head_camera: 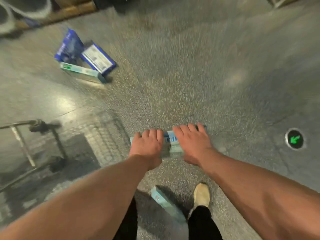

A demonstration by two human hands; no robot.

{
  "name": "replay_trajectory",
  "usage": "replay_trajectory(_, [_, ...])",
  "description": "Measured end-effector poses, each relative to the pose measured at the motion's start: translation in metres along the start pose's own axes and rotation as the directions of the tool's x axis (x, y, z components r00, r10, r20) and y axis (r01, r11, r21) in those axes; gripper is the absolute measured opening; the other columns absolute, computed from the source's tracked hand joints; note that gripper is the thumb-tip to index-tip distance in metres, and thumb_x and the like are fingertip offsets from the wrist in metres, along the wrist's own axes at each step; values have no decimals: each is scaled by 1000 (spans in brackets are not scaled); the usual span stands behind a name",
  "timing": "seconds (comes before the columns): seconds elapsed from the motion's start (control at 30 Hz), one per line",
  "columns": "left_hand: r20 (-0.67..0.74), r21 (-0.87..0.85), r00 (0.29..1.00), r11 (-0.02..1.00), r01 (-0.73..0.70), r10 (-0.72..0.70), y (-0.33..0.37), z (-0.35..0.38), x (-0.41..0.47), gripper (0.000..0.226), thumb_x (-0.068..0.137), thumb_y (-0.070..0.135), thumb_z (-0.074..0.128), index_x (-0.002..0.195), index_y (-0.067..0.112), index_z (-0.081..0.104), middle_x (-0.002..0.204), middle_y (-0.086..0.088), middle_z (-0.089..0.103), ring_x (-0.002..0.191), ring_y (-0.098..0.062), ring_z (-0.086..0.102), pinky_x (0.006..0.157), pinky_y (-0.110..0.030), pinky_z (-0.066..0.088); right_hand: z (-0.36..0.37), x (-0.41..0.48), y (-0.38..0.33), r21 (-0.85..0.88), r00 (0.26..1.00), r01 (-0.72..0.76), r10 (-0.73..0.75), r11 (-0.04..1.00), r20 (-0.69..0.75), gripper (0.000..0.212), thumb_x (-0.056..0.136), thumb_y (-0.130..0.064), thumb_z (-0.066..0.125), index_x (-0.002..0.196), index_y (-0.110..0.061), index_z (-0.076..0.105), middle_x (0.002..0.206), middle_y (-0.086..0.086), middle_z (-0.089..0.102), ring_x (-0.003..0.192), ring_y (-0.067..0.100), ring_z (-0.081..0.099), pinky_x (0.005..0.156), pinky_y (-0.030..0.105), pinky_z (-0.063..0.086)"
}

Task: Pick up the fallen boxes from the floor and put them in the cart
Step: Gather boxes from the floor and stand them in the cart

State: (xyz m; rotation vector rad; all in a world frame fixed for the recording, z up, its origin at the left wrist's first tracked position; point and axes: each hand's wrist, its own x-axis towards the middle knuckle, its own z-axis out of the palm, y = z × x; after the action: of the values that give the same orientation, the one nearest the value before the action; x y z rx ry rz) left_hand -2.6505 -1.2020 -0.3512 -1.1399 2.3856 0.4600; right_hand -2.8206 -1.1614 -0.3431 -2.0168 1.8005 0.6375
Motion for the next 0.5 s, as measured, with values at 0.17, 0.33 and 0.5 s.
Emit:
replay_trajectory(0.17, [-175, 46, 984, 999, -20, 27, -53, -142, -126, 79, 76, 54, 66, 135, 16, 29, 128, -5, 49, 117, -27, 50, 97, -44, 41, -168, -86, -56, -107, 988, -2, -14, 994, -151, 99, 74, -30, 80, 153, -17, 22, 142, 2, 45, 131, 25, 42, 115, 49, 28])
replay_trajectory(0.33, [-332, 36, 942, 997, 66, -51, -95, -220, -224, 77, 71, 58, 69, 127, 18, 35, 123, -3, 52, 112, -27, 54, 92, -43, 42, -287, -133, -110, -239, 960, 49, -112, 970, -258, 90, 72, -36, 78, 147, -21, 30, 135, 1, 49, 124, 24, 47, 108, 46, 33])
replay_trajectory(0.5, [-462, 49, 881, 989, 140, -102, -130, -261, -307, 78, 65, 58, 74, 122, 18, 40, 120, -3, 56, 108, -27, 58, 85, -39, 44, -360, -170, -164, -327, 916, 93, -210, 941, -343, 89, 72, -45, 77, 145, -24, 32, 134, 1, 49, 122, 24, 47, 105, 44, 36])
